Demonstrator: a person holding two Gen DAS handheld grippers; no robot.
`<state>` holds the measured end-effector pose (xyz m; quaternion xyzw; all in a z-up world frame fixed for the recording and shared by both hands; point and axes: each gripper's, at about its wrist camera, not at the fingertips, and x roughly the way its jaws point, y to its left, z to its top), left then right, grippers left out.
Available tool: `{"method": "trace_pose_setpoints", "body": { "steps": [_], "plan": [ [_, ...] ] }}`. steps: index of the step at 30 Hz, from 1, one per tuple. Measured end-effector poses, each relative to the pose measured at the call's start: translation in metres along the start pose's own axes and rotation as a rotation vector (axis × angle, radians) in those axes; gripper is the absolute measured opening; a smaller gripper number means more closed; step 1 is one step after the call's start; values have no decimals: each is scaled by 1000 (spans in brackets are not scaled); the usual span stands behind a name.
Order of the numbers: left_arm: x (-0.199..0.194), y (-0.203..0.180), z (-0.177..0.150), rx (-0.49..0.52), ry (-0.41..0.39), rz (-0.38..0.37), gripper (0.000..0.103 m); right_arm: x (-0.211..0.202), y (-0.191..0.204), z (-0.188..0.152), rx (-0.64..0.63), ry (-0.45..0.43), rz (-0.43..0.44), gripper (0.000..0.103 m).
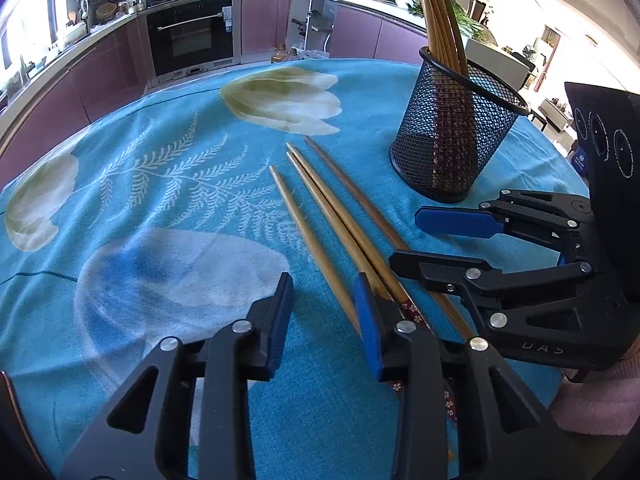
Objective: Organize utensils
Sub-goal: 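Close the left gripper on a chopstick while the right gripper grasps another, then lift both held chopsticks upright above the black mesh cup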
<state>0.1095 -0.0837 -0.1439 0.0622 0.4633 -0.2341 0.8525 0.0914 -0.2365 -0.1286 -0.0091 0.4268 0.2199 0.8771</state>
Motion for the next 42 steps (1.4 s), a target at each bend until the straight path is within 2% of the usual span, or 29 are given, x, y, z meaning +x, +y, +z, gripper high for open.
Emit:
{"method": "trace_pose_setpoints", "body": {
  "steps": [4, 6, 9, 15, 20, 28, 33, 37, 39, 42],
  "plan": [
    [3, 1, 4, -2, 1, -3, 22, 8, 2, 6, -4, -2, -16, 27],
    [5, 3, 6, -14, 2, -8, 15, 10, 1, 8, 6, -4, -19, 19],
    [5, 4, 6, -31, -1, -14, 12, 10, -3, 8, 43, -5, 9, 9],
    [-1, 6, 3, -72, -23, -24, 8, 3, -10, 5, 95, -26, 28, 7],
    [-8, 4, 2, -67, -38, -36, 8, -8, -8, 6, 84, -51, 55, 6],
    [0, 2, 0, -48, -3, -54, 8, -3, -1, 2, 48, -6, 80, 6],
    [4, 0, 1, -21, 9, -58, 14, 6, 1, 3, 38, 16, 65, 9],
    [7, 0, 6, -22, 13, -67, 15, 8, 3, 5, 30, 8, 59, 7],
    [7, -1, 8, -20, 9, -44, 8, 3, 4, 6, 23, -6, 59, 6],
    [2, -1, 9, -21, -2, -47, 8, -10, 3, 8, 15, -40, 58, 6]
  ]
}}
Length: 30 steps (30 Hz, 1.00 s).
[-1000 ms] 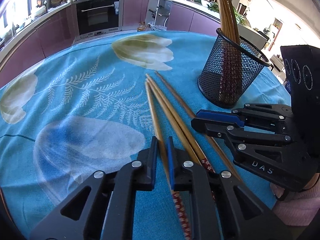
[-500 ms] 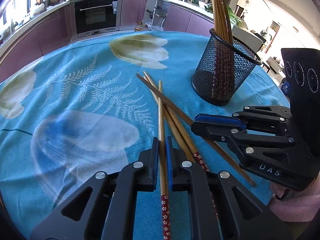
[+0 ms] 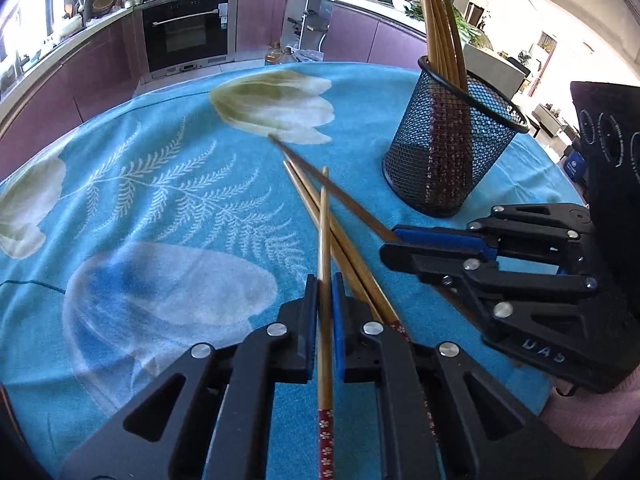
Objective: Organize utensils
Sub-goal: 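Lift both held chopsticks upright above the black mesh cup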
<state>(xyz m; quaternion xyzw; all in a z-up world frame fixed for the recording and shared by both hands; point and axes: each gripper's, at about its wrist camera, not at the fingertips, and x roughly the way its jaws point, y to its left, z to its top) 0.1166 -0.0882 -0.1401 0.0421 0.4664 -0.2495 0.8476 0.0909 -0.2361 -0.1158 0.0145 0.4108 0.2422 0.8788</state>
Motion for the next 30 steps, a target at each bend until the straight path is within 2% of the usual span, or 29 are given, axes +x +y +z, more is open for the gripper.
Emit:
{"method": "trace_pose_setpoints", "body": {
  "steps": [5, 15, 30],
  "plan": [
    [-23, -3, 7, 14, -55, -30, 8, -32, -5, 7, -4, -76, -3, 6],
    [-85, -10, 31, 49, -203, -146, 8, -98, -14, 21, -2, -241, -34, 6],
    [-135, -33, 74, 88, -360, -213, 8, -146, -27, 49, -32, -385, -50, 6]
  ]
}}
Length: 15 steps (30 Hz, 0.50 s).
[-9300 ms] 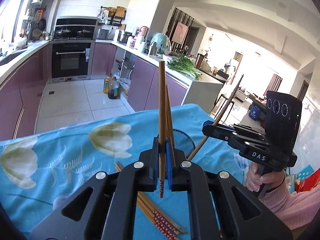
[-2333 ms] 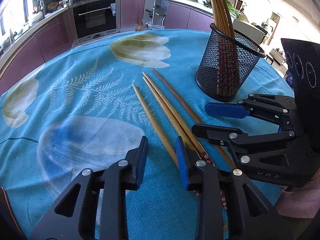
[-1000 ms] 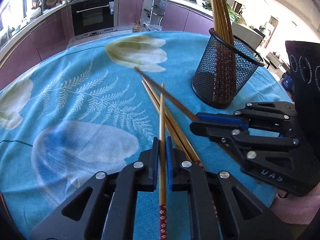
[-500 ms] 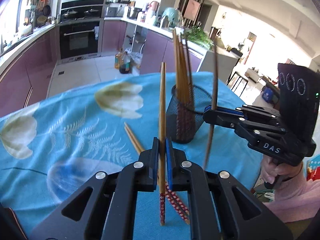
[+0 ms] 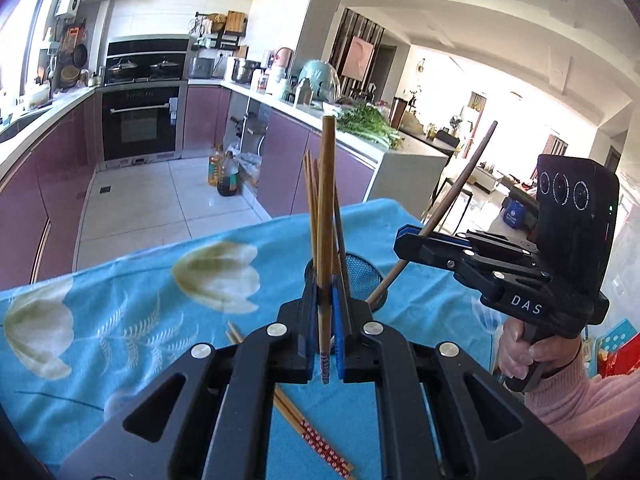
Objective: Organize utensils
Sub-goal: 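Lift both held chopsticks upright above the black mesh cup, then lower both chopsticks into the mesh cup and open both grippers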
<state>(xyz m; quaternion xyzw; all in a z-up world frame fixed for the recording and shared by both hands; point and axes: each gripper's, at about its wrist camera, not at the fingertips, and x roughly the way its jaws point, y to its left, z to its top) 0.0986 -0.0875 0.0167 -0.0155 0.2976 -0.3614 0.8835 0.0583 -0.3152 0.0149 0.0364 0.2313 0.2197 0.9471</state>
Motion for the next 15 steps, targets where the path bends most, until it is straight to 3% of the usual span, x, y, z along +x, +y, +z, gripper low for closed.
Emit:
{"method": "trace_pose_setpoints", "body": {
  "steps": [7, 15],
  "plan": [
    [-3, -10, 31, 0, -64, -49, 8, -9, -3, 18, -30, -57, -14, 6],
    [2, -25, 60, 31, -108, -40, 8, -11, -10, 29, -43, -90, -50, 6]
  ]
}}
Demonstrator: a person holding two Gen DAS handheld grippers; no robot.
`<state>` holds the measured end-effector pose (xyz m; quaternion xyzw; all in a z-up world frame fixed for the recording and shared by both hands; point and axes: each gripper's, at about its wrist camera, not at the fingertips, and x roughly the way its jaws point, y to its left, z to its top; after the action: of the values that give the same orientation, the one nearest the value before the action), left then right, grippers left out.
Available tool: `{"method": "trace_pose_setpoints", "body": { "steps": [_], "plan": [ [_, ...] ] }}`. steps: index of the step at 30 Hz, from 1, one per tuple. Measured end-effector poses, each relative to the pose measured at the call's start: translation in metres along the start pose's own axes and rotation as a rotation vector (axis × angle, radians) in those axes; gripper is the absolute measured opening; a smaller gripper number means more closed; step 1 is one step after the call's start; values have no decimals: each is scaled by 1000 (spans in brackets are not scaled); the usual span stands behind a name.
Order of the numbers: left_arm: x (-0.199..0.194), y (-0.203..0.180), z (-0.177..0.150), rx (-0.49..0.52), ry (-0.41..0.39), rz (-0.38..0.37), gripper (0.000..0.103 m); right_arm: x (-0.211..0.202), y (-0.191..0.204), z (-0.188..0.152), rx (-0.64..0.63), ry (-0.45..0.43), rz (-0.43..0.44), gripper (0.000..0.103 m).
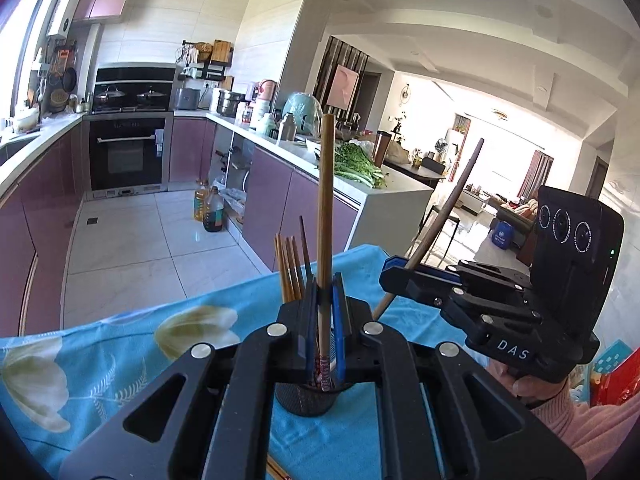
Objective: Organize utensils
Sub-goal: 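Lower both chopsticks into the mesh cup and open both grippers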
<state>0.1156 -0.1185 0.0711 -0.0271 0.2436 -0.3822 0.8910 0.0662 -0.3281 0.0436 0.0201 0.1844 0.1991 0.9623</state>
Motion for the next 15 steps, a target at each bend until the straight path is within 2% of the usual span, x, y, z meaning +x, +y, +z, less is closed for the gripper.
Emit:
{"method": "trace_pose_setpoints", "body": {
  "steps": [6, 15],
  "plan": [
    [17, -11, 4, 42, 15, 36, 8, 6, -8, -5, 13, 19, -31, 6],
    [53, -4, -12, 92, 145, 62, 8, 35, -14, -24, 40, 139, -29, 6]
  ]
}}
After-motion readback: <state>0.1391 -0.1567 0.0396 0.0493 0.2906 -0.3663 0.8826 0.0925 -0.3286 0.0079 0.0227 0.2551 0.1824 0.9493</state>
